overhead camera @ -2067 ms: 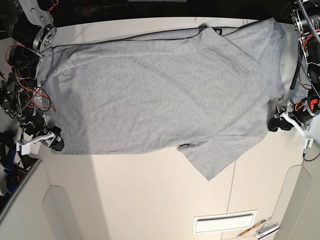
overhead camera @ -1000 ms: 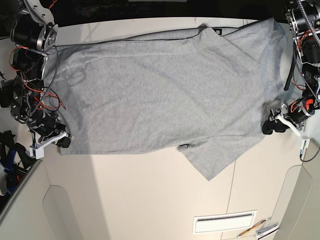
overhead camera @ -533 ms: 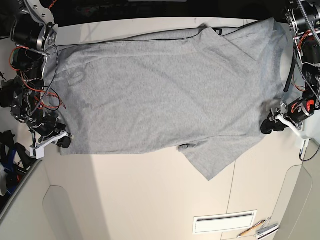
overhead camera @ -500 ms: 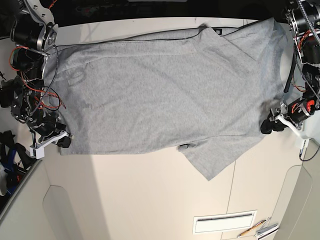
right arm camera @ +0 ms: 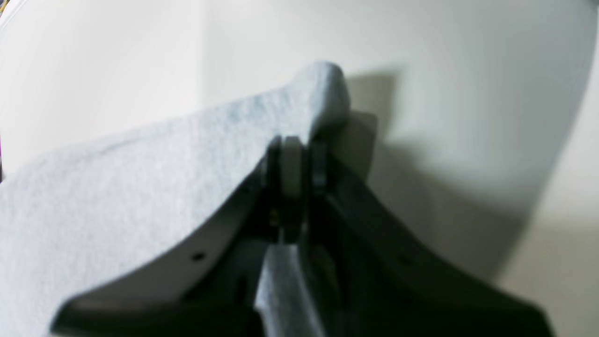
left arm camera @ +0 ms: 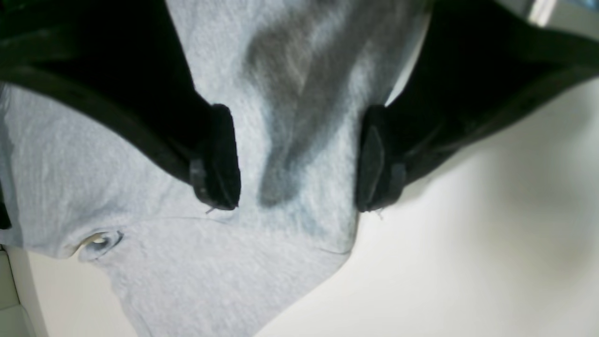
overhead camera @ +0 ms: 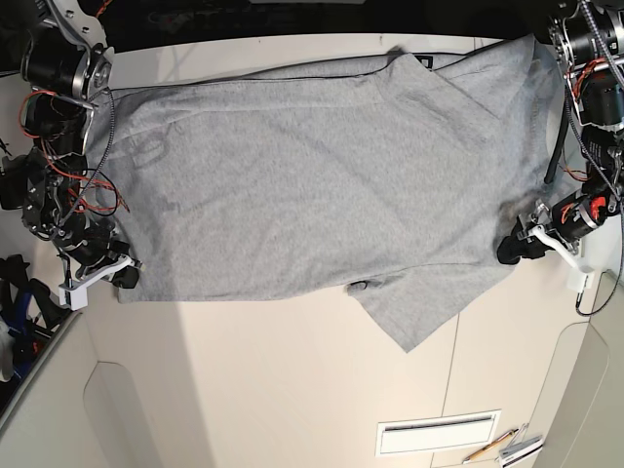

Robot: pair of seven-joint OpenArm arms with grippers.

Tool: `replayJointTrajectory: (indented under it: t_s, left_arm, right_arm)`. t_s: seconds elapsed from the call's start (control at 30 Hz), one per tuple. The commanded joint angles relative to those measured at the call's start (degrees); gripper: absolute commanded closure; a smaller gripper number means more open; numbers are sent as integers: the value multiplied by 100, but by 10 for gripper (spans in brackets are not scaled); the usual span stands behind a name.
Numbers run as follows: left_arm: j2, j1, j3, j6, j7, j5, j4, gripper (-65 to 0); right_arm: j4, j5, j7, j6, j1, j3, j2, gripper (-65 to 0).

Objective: Fold the T-shirt properly
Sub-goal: 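Fold the grasped side edge over toward the collar with both grippers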

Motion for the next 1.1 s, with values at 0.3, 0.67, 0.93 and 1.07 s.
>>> replayJointTrajectory:
  t_s: [0.3,0.67,0.93,1.07]
  left_arm:
    - [-31,-59,708,-21,173,116,33,-427]
    - [-37,-94,708,-21,107,118,61,-8]
    - [-184,-107,708,-21,111,118,415,0]
    - [-308,-107,708,-21,122,105,590,0]
  right_arm:
    - [48,-15,26,44,105,-9,61,0]
    - [68,-17,2,46,107,-9,68,0]
    - [485,4,-251,59,103,-9,83,0]
    - [815,42,-490,61,87,-9,83,0]
